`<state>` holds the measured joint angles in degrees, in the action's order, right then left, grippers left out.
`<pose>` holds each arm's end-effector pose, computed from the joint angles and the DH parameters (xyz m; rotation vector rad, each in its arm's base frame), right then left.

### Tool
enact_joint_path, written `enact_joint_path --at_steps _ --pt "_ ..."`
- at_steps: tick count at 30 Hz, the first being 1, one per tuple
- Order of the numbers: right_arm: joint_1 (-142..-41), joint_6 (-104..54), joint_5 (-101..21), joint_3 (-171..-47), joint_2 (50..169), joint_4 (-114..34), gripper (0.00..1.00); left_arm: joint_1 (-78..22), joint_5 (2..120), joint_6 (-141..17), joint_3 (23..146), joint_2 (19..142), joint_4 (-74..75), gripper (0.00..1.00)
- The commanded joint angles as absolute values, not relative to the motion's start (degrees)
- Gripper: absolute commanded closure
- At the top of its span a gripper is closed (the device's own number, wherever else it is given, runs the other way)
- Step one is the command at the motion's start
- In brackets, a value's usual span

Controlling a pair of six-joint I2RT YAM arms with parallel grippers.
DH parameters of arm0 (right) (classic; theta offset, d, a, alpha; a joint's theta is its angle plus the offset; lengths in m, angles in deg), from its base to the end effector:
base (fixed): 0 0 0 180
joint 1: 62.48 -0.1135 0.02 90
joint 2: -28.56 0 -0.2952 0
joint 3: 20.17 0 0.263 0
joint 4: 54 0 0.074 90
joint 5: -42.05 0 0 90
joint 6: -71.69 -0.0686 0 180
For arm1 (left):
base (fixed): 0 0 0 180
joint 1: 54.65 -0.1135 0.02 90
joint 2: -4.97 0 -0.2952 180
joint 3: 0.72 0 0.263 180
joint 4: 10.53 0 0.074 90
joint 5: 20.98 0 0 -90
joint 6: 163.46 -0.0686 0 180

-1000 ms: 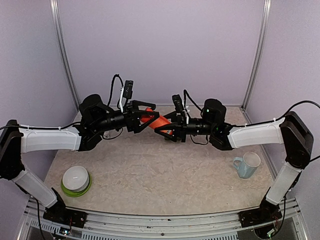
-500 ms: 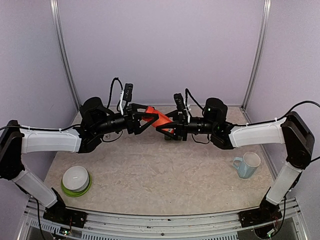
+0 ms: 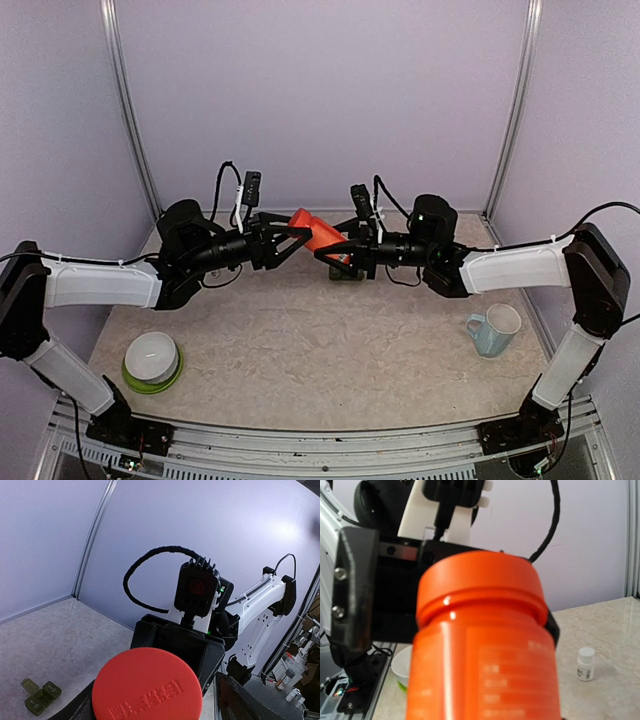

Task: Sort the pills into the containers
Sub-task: Unscrew the lid of the pill bottle from the pill bottle, then pick up the lid of the pill bottle from the pill bottle.

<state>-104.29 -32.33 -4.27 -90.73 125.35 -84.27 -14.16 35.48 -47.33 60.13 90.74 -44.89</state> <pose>0.2771 0.3114 0.2991 -1.0147 1.3385 1.3216 0.2538 -0.2666 0.3186 0.7128 1.4139 -1.3425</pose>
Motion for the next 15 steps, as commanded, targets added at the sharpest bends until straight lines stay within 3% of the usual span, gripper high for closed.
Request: enact_joint_path --at_steps 1,15 --pt "-103.55 -32.44 -5.41 -90.1 123.57 -86.18 0.9 -14.69 35.92 -46.24 59.27 89.11 -48.68 0.27" --pt "-103.58 -32.26 -4.44 -89.87 123.84 -86.6 0.9 -15.44 37.75 -44.74 58.62 89.38 -48.93 0.46"
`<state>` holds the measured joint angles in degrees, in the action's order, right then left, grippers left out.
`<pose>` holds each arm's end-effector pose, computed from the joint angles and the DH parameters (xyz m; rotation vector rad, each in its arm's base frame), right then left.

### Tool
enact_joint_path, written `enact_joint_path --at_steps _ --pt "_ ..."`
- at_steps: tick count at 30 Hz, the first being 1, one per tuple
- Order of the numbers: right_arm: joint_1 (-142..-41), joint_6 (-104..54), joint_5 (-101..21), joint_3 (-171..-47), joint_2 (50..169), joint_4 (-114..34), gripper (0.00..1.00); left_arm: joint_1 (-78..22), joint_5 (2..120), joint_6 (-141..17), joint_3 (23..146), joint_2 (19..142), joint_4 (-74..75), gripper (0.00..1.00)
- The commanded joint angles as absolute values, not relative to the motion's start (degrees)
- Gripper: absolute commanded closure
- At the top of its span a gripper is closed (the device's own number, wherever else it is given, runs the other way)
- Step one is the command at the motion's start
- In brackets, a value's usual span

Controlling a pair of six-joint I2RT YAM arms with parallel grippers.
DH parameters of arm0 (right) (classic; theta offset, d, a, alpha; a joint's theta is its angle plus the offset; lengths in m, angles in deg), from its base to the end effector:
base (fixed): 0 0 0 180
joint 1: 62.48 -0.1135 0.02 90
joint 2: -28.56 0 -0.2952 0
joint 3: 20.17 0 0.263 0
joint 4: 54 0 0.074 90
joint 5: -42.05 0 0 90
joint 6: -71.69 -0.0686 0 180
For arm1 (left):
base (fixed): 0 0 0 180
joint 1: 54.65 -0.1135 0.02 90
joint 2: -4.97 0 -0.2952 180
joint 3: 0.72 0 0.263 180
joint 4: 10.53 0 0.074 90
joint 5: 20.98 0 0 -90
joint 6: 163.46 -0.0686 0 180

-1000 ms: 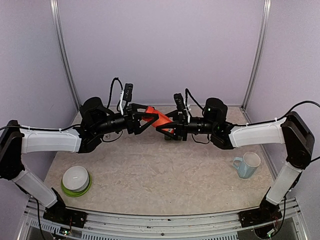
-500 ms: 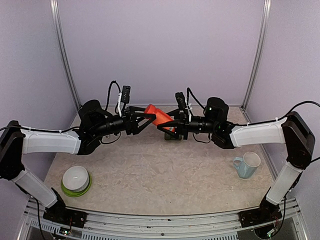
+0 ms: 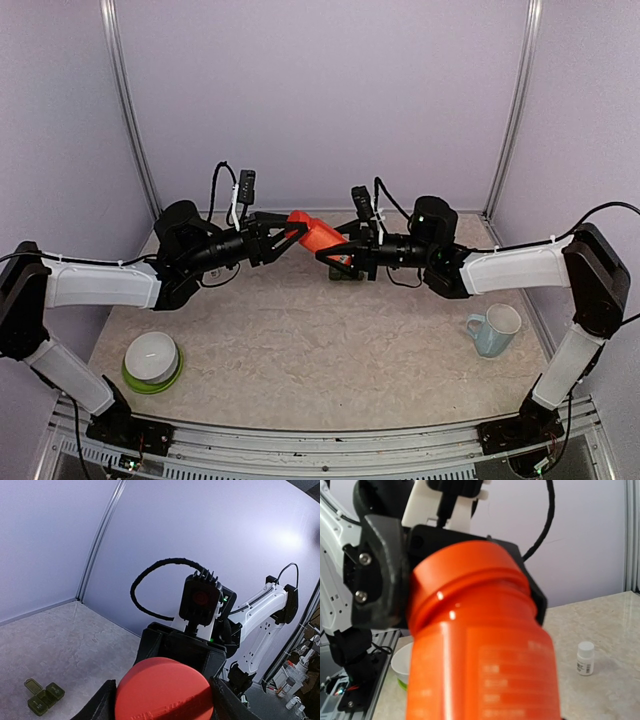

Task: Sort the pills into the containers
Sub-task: Pick up the lid of the pill bottle from the pill bottle.

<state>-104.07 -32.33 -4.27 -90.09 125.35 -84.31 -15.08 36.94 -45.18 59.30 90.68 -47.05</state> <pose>0.2774 0.3095 0.2952 -1.0122 1.3511 1.3201 0.2579 -0.2604 0.3187 0.6535 1.4132 -1.3435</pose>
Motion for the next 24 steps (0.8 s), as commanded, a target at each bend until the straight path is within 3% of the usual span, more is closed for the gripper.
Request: enact_joint_path --at_steps 1,24 --pt "-103.56 -32.23 -4.47 -89.88 123.84 -86.62 0.9 -15.44 37.92 -44.62 58.57 89.47 -48.83 0.47" --pt "-102.62 -30.5 -5.67 -88.3 121.08 -85.37 0.9 -21.15 46.67 -44.71 55.98 85.48 -38.41 0.48"
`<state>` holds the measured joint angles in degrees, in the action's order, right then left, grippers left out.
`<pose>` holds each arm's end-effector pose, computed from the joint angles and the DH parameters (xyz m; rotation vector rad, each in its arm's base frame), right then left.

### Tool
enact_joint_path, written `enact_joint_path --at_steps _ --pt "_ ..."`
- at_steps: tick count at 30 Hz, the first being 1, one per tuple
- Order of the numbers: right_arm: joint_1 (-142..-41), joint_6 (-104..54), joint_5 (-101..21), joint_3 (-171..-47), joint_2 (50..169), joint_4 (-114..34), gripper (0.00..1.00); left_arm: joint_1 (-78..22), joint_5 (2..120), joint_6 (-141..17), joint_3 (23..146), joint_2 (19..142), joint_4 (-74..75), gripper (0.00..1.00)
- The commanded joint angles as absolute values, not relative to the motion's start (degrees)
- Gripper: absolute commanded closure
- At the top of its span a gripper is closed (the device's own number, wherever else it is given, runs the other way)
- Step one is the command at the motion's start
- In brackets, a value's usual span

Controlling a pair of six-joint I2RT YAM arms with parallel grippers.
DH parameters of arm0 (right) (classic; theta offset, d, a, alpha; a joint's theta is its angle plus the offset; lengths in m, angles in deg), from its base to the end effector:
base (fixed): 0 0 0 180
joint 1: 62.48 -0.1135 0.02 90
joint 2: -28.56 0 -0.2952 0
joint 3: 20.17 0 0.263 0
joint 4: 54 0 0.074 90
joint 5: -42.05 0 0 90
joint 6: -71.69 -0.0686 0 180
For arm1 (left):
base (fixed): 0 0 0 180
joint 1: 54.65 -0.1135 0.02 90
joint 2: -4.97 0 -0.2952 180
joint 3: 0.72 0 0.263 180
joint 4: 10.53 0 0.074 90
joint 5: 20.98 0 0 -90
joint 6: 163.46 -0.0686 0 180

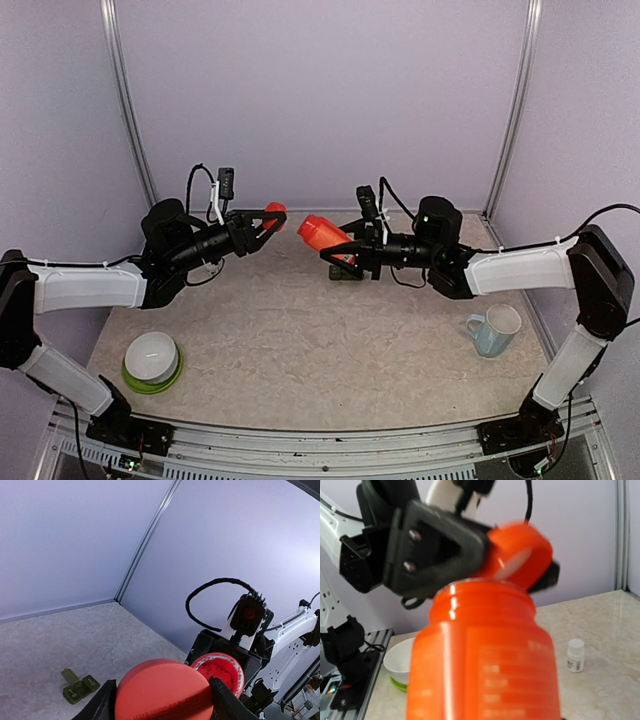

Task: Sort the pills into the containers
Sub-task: Pick up the lid of the pill bottle from the pill bottle, then place the lid of the pill bottle at the center of the board.

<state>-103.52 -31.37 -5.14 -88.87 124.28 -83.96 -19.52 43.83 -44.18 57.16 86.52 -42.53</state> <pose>0.2770 0.3030 0.2941 -1.0016 1.3578 1.2912 0.2712 -0.2265 0.3196 0.4673 1.4894 -1.2177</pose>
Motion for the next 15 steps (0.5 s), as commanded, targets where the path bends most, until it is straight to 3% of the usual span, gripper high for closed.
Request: enact_joint_path --at_steps 1,15 --pt "-102.57 -30.39 -5.67 -88.22 120.8 -85.1 0.9 -21.73 46.95 -44.7 55.81 85.74 -37.59 0.48" --pt "-101.6 -28.51 -5.85 -85.48 117.56 -84.63 0.9 -28.22 50.01 -44.84 57.56 96.79 -31.11 0.49"
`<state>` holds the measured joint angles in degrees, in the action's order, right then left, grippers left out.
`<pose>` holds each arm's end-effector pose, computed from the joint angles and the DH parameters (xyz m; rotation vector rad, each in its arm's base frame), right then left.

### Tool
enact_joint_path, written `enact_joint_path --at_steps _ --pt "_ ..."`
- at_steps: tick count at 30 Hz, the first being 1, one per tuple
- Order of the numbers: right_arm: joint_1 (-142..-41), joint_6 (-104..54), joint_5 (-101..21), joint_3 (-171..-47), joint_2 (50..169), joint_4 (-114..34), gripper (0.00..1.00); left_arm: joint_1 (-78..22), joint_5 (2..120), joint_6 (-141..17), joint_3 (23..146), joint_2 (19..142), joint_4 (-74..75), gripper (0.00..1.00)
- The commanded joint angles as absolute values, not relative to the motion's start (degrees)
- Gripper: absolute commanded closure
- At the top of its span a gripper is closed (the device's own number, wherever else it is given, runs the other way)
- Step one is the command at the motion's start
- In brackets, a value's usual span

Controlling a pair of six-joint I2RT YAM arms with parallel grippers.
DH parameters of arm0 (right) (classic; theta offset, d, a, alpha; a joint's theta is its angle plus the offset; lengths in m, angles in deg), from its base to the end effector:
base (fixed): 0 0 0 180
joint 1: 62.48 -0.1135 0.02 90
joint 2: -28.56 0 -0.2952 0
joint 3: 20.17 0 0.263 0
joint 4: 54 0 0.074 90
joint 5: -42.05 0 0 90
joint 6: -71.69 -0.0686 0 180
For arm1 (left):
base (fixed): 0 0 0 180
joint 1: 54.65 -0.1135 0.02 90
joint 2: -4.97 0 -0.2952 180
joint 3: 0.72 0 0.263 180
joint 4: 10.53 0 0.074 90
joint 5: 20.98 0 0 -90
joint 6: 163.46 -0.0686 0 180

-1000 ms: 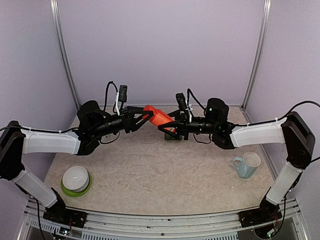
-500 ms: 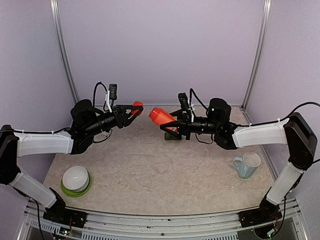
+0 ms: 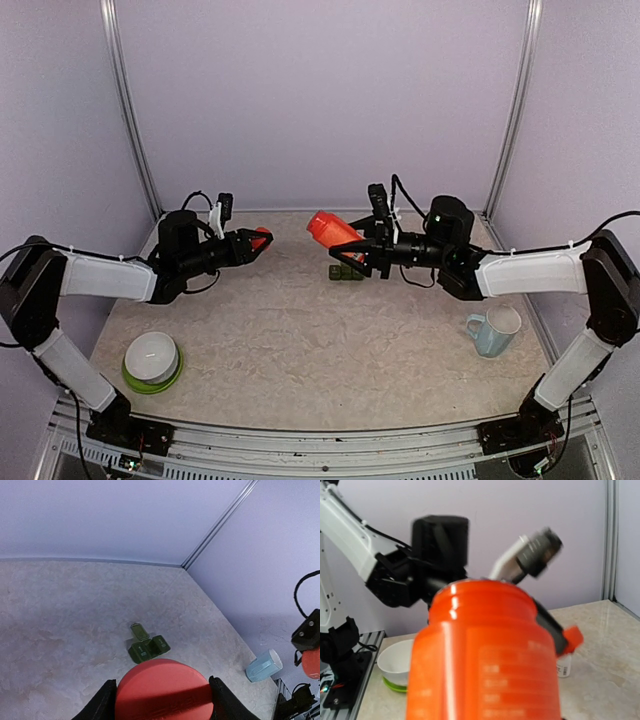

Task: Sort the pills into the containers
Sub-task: Place the lid of the pill bottle at the center of the board.

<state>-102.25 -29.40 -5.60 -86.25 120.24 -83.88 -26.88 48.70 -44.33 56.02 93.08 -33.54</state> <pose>0.2703 0.2851 0.3042 -0.9952 1.3208 1.2401 0.3178 -0.1943 0.2515 0.2572 1.8030 -1.0242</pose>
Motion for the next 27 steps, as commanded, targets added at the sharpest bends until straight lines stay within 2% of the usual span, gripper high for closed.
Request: enact_joint_path --at_steps 1,15,27 --pt "-101.55 -28.5 -5.85 -85.32 117.34 -84.59 0.9 -28.54 50.05 -44.62 57.86 98.07 -31.11 0.49" --pt "-100.96 -28.28 -5.77 -84.07 116.46 -84.44 0.9 -30.38 55.83 -45.57 70.47 116.83 -21.67 0.5" --pt "-100.72 -28.39 -5.52 -84.26 116.77 -84.39 0.9 -30.56 67.86 -50.42 80.25 123.54 -10.53 0.5"
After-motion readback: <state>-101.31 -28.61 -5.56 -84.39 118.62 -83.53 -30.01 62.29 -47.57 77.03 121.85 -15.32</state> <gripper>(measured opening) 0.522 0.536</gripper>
